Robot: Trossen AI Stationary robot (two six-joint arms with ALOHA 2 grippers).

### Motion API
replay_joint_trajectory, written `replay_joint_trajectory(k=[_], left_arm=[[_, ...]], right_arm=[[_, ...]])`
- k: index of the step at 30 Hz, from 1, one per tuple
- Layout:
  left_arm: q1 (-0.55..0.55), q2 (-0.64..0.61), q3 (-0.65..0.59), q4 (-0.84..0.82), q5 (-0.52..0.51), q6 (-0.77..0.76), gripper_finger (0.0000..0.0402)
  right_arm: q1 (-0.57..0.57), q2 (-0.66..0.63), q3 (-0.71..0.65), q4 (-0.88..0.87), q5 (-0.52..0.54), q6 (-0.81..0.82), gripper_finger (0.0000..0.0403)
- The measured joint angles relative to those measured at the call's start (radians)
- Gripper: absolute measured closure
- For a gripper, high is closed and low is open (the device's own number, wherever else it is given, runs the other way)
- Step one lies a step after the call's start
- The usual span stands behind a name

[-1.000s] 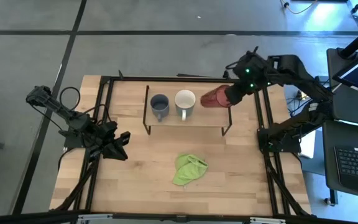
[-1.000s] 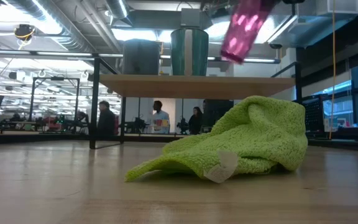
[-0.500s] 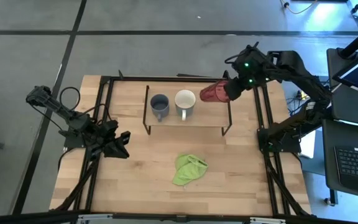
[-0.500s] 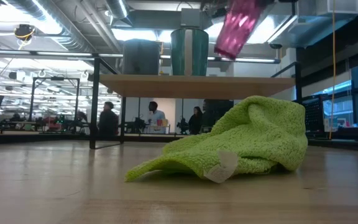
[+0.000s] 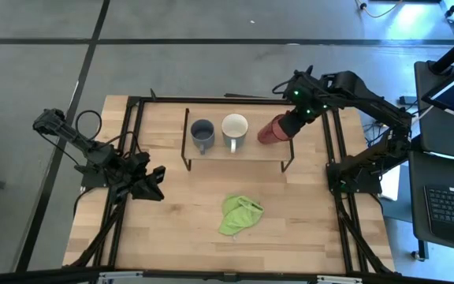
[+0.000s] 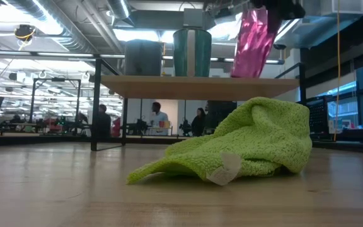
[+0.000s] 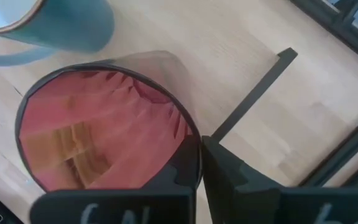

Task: Stack small to large cups/mugs on shelf
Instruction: Put the red glass on the shelf

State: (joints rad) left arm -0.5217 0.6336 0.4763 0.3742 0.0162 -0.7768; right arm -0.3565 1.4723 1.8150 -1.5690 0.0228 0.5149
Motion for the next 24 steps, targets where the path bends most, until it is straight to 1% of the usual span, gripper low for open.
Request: replay_joint_trajectory(k=[5,13,24], left_arm=[[0.000,0.000,0.000,0.000,0.000,0.001,0.0362],[0.000,0.000,0.000,0.000,-0.001,0.002,0.0366],[0.000,0.000,0.000,-0.001,-0.016,0.027,0.0362]], right_arm=[[-0.001,-0.001,0.007,-0.001,0.000,-0.023,0.0385],[-0.001,-0.032,0.038,-0.005,0.010,-0.022,0.0361],[-0.001,-0.037,0.038,-0.001,0.010,-0.022,0.0359]])
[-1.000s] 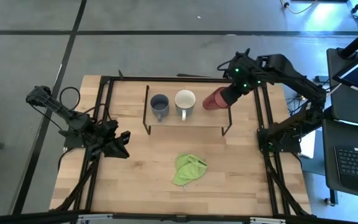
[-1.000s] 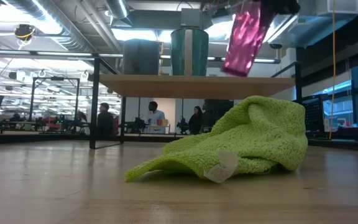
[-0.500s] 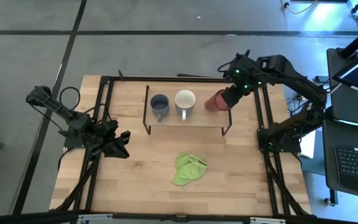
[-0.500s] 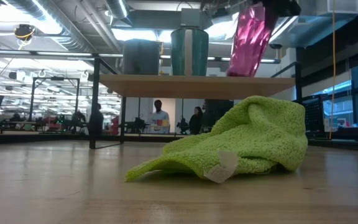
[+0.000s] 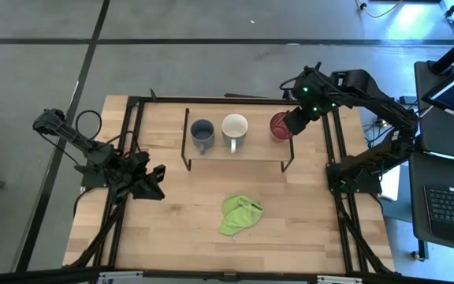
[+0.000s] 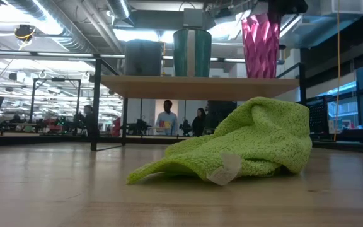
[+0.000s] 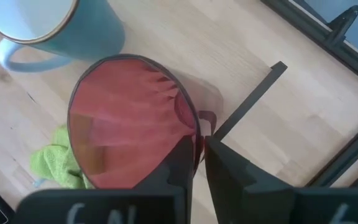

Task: Stack small to large cups/mugs on shelf
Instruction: Put the red glass on the shelf

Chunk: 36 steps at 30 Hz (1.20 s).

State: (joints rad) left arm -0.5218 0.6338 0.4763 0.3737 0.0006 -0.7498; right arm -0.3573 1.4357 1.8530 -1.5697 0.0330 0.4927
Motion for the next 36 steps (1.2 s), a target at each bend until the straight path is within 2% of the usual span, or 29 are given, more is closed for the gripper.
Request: replay_joint_trajectory(k=[13,31,36], left_arm=[[0.000,0.000,0.000,0.000,0.000,0.000,0.0361],[0.000,0.000,0.000,0.000,0.000,0.001,0.0363],[0.000,0.000,0.000,0.000,0.000,0.001,0.0366]], right_arm=[[0.000,0.001,-0.064,-0.002,0.001,-0.025,0.0359],[0.000,0.001,-0.064,-0.001,-0.009,-0.027,0.0358],[0.000,0.001,-0.064,0.019,-0.010,-0.027,0.0337]])
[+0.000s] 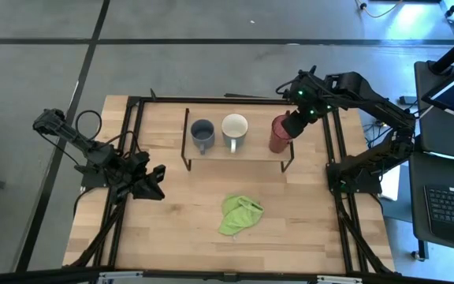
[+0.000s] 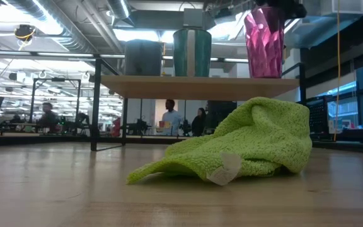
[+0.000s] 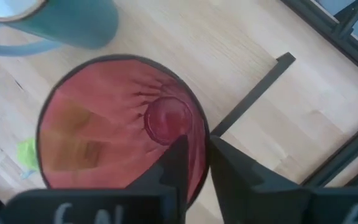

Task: Stack small to large cups/mugs on shelf
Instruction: Put the red glass on the shelf

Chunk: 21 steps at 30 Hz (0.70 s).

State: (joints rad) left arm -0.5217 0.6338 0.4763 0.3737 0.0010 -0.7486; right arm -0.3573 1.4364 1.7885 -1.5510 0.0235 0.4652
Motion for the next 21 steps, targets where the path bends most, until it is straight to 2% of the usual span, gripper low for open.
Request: replay_joint_trajectory(k=[7,12,16,19,20,21], left_arm=[[0.000,0.000,0.000,0.000,0.000,0.000,0.0361],[0.000,0.000,0.000,0.000,0.000,0.000,0.0365],[0.000,0.000,0.000,-0.001,0.000,0.000,0.0366],[0.000,0.000,0.000,0.000,0.000,0.000,0.0366],[0.000,0.000,0.000,0.000,0.000,0.000,0.0366],[0.000,0.000,0.000,-0.001,0.000,0.001,0.0366]], right_arm=[[0.001,0.000,0.005,0.062,-0.050,-0.003,0.0291],[0.002,0.001,0.076,0.117,-0.050,-0.026,0.0276],[0.002,-0.001,0.176,0.094,0.026,-0.032,0.0275],[-0.003,-0.001,0.229,-0.034,0.158,-0.021,0.0275],[-0.009,-0.008,0.226,-0.020,0.185,-0.012,0.0275],[-0.014,-0.032,0.203,-0.003,0.163,0.000,0.0275]])
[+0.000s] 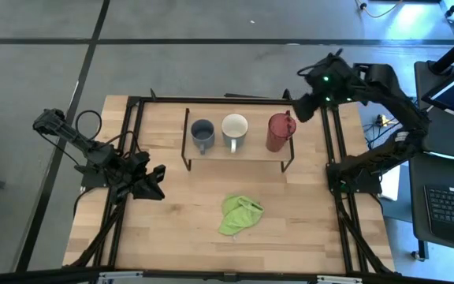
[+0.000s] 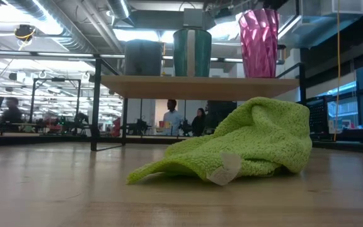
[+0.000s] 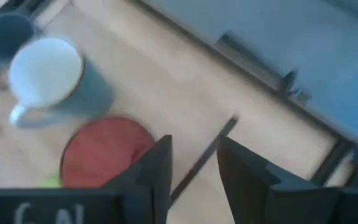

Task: Stack small to large cups/mugs on shelf
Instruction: Put the red glass on the shelf

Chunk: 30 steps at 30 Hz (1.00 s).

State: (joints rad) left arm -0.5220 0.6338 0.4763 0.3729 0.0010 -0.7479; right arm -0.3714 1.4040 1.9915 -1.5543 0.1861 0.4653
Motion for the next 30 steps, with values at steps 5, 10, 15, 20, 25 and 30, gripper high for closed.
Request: replay_joint_trajectory(k=[5,10,15,20,25,30], left_arm=[[0.000,0.000,0.000,-0.007,0.000,0.000,0.0366],[0.000,0.000,0.000,-0.025,0.000,-0.001,0.0366],[0.000,0.000,0.000,-0.025,0.000,-0.001,0.0366],[0.000,0.000,0.000,-0.029,-0.001,-0.001,0.0366],[0.000,0.000,0.000,-0.032,-0.015,-0.001,0.0366],[0.000,0.000,0.000,-0.032,-0.019,-0.001,0.0366]], right_arm=[[-0.009,-0.088,-0.164,-0.021,-0.077,0.074,0.0290],[-0.006,-0.175,-0.340,-0.027,-0.059,0.116,0.0347],[0.013,-0.264,-0.495,-0.008,-0.138,0.181,0.0396],[0.058,-0.331,-0.636,0.142,-0.244,0.243,0.0396],[0.063,-0.389,-0.726,0.362,-0.270,0.301,0.0399],[0.063,-0.408,-0.780,0.385,-0.272,0.347,0.0399]])
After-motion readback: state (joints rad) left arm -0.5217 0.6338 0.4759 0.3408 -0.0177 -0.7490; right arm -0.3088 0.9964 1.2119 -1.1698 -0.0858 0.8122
